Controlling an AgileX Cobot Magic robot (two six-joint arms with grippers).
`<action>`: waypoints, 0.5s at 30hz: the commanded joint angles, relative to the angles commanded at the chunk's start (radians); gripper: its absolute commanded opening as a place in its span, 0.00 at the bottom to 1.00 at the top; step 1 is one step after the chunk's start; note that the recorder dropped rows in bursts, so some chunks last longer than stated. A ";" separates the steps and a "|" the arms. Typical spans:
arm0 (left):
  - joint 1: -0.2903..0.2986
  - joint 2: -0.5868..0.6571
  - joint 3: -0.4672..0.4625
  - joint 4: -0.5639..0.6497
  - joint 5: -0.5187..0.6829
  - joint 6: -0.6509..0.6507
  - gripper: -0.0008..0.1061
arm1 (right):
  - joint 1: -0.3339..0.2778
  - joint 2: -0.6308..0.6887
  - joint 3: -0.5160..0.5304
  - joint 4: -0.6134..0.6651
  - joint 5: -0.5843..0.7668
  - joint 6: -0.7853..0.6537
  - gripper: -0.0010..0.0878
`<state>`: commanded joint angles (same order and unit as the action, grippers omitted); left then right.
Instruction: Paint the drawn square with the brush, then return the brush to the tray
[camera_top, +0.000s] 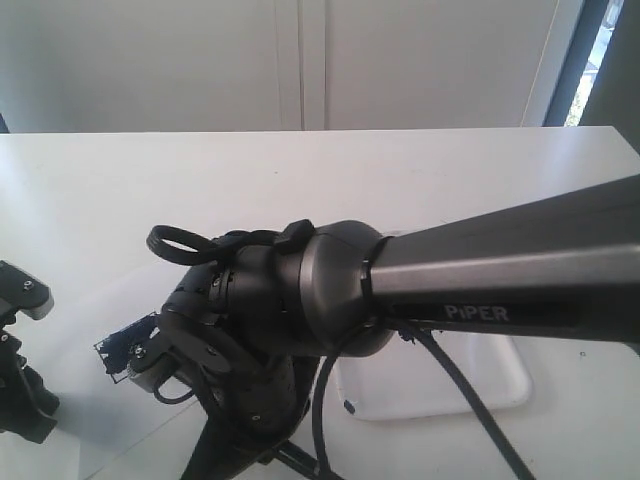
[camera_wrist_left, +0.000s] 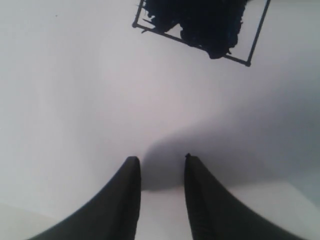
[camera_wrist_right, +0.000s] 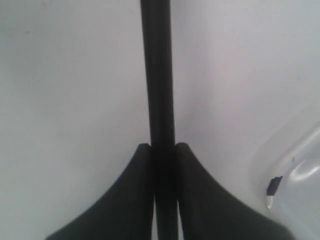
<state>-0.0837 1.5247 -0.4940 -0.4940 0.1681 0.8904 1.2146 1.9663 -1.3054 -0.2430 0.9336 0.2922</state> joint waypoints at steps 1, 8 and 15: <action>0.000 0.000 0.000 0.000 0.000 0.000 0.35 | 0.000 0.000 0.000 -0.003 0.000 0.002 0.01; 0.000 0.000 0.000 0.000 0.002 0.000 0.35 | 0.000 0.000 0.000 -0.063 0.002 0.059 0.01; 0.000 0.000 0.000 0.000 0.007 0.000 0.35 | 0.000 0.000 0.000 -0.066 -0.035 0.059 0.01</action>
<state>-0.0837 1.5247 -0.4940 -0.4940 0.1746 0.8904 1.2146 1.9663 -1.3054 -0.3089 0.8986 0.3511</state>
